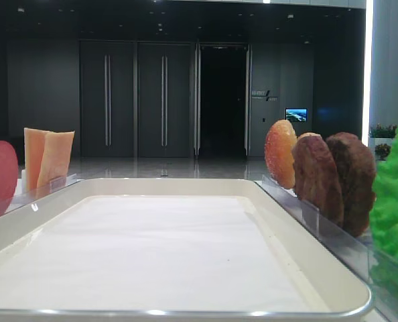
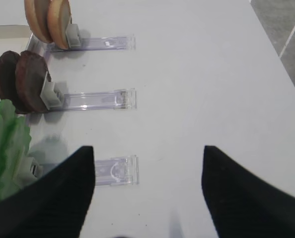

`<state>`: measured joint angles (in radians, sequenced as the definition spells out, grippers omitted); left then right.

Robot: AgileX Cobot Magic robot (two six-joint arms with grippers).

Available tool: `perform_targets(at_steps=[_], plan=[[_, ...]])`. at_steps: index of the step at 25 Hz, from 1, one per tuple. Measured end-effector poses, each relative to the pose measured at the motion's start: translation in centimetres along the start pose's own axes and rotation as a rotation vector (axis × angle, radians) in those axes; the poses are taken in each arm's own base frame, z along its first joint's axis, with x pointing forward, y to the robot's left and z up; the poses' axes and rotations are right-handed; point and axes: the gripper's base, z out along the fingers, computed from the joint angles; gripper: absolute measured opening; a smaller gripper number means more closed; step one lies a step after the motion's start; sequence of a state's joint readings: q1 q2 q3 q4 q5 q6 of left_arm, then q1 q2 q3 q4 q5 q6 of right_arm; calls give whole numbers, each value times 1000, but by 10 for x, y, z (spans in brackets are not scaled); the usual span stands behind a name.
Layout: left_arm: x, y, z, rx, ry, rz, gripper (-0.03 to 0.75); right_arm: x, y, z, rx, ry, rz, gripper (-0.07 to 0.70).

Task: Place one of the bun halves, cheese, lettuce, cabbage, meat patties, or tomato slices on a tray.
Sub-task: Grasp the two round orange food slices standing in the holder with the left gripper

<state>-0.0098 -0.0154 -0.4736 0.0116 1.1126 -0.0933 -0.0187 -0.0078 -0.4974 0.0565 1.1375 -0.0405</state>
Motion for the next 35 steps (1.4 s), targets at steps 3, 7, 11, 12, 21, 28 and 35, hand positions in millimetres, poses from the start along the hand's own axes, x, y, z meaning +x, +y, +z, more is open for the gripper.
perform_targets(at_steps=[3,7,11,12,21,28,35], plan=[[0,0,0,0,0,0,440,0,0,0,0,0,0,470],[0,0,0,0,0,0,440,0,0,0,0,0,0,470],[-1,0,2,-1,13,0,440,0,0,0,0,0,0,470],[-3,0,4,-3,33,0,440,0,0,0,0,0,0,470],[-34,-3,40,-28,322,3,440,0,0,0,0,0,0,470],[-56,-6,65,-43,481,5,440,0,0,0,0,0,0,470],[-73,-8,90,-45,607,-2,440,0,0,0,0,0,0,470]])
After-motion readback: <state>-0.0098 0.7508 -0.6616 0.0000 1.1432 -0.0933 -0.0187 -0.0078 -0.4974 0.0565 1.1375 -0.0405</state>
